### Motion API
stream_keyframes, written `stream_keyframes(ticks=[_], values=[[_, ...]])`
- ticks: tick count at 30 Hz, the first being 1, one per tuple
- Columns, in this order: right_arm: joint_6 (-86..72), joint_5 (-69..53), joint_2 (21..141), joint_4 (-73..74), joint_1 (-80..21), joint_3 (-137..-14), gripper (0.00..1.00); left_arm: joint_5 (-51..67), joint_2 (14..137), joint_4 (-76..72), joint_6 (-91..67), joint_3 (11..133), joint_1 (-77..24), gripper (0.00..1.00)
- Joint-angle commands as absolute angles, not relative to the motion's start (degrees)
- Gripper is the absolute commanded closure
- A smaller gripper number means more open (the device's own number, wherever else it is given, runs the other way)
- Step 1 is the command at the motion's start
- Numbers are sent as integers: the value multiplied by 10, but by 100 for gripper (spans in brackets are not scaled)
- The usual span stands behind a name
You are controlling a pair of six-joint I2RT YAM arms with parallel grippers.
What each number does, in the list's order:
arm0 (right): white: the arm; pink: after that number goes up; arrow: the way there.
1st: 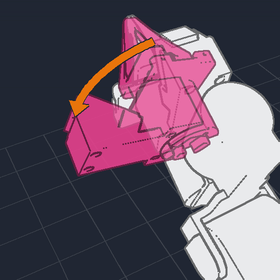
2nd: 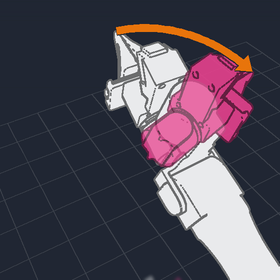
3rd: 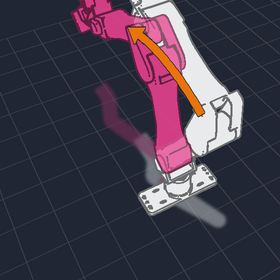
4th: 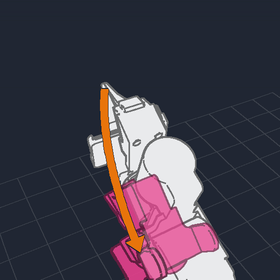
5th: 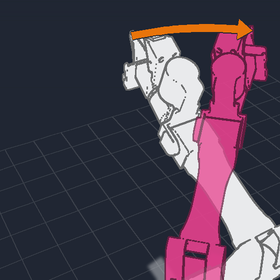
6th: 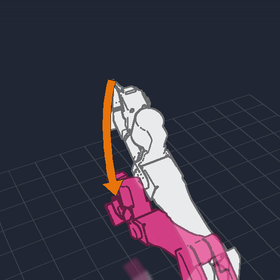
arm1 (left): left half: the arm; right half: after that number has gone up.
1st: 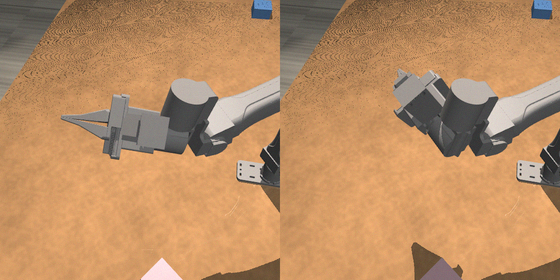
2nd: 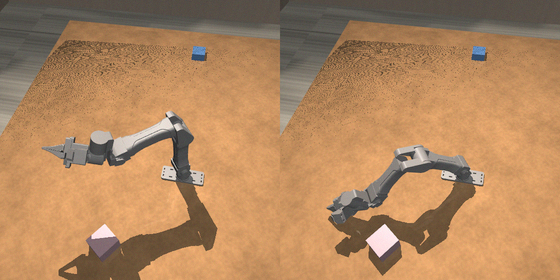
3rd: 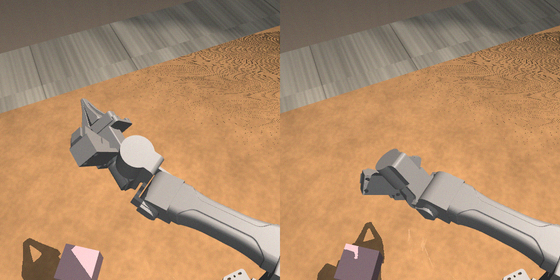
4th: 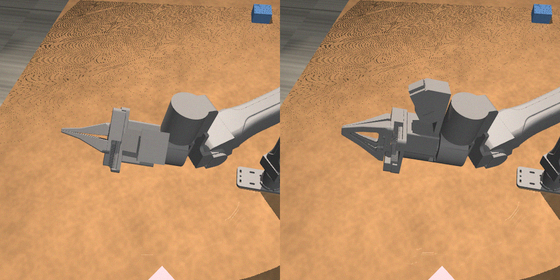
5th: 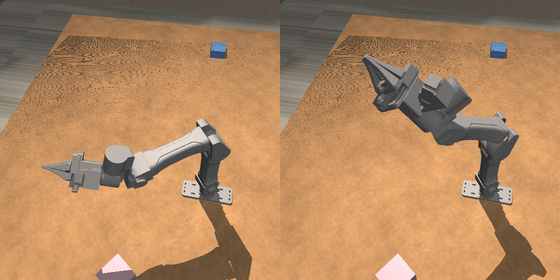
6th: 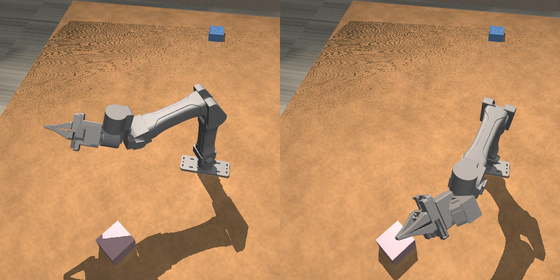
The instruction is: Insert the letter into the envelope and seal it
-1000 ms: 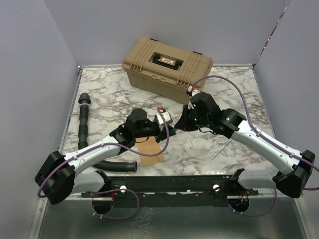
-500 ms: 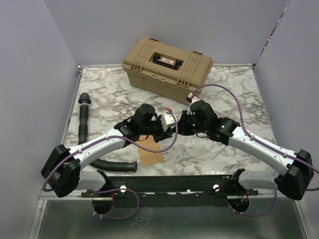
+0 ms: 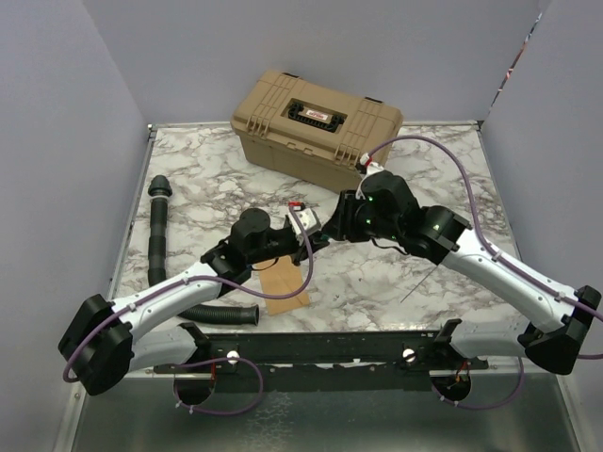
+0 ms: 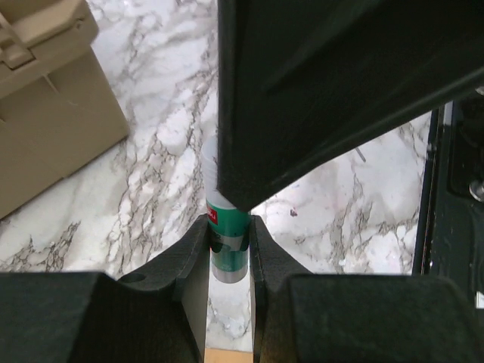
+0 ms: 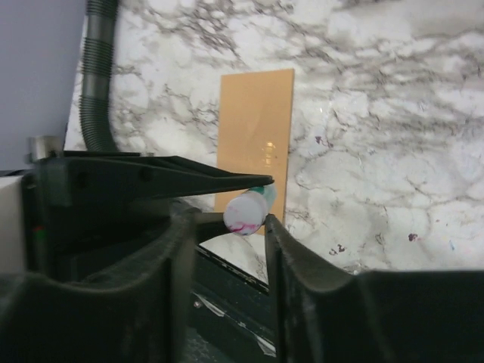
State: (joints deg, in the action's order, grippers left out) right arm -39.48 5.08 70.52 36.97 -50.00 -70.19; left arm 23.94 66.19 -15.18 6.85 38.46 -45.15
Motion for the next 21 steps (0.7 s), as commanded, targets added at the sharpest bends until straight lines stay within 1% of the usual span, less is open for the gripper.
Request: stream_keyframes(ticks=[1, 3, 6, 11, 13, 14, 17, 21], values=[[-373, 81, 704, 408, -510, -787, 50, 189, 636, -244, 4, 345, -450, 100], [-369, 91, 699, 407, -510, -808, 40, 187, 633, -243, -18, 342, -450, 100], [-373, 108, 686, 407, -510, -815, 34, 189, 637, -248, -63, 341, -450, 100], [-409, 175, 646, 412, -510, -762, 34, 163, 663, -265, -203, 340, -450, 100], [-427, 200, 629, 418, -510, -737, 34, 115, 679, -266, -276, 340, -450, 100], [-436, 211, 620, 420, -510, -725, 34, 64, 687, -263, -319, 339, -450, 100], [-461, 233, 594, 425, -510, -694, 34, -26, 716, -251, -430, 341, -450, 100], [-483, 239, 570, 427, -510, -661, 34, -90, 773, -242, -529, 363, -449, 100]])
